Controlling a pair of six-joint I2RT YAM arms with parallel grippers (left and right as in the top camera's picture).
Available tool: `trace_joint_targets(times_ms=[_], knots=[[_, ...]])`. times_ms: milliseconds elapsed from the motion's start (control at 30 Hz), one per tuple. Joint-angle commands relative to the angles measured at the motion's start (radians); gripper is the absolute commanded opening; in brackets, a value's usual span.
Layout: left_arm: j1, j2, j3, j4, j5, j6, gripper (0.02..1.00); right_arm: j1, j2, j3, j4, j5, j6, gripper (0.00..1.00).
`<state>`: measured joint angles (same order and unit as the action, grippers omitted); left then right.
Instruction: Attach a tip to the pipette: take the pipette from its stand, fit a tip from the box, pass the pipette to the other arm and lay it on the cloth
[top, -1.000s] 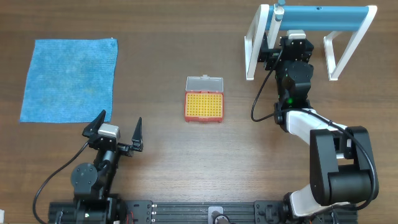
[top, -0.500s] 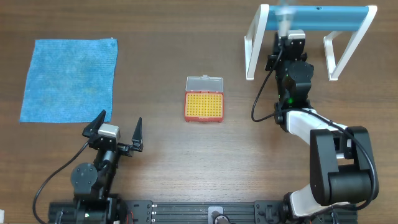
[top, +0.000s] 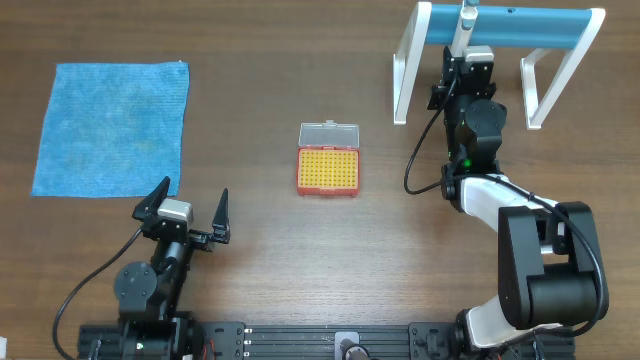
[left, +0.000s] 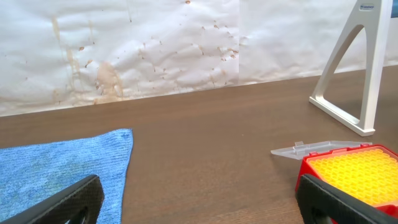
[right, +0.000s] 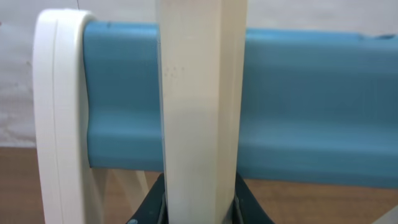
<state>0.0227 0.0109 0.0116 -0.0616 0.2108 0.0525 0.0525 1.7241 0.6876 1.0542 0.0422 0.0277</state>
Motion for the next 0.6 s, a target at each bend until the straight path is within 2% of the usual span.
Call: trace_joint_targets(times_ms=[33,267,333,467,500,600], knots=[[-0.003,-0.008,-0.006,0.002,0.008,0.005,0.998,-0.003,-0.043,0.018,0.002,-0.01,-0.003,0.082],[-0.003,-0.008,-0.006,0.002,0.008,0.005,0.996,0.016,-0.064,0.007,-0.003,-0.012,0.011,0.08],[-0.003,-0.008,-0.006,0.002,0.008,0.005,0.998,0.038,-0.091,-0.018,0.013,-0.046,0.023,0.08],[-0.003,-0.008,-0.006,0.002,0.008,0.005,0.996,0.132,-0.148,-0.127,0.217,-0.227,0.024,0.077],[-0.003,-0.008,-0.006,0.002,0.008,0.005,0.996,0.179,-0.147,-0.171,0.326,-0.307,0.024,0.082],[-0.003,-0.008,-0.006,0.002,0.007,0.005,0.998,0.233,-0.142,-0.209,0.381,-0.378,0.024,0.082]])
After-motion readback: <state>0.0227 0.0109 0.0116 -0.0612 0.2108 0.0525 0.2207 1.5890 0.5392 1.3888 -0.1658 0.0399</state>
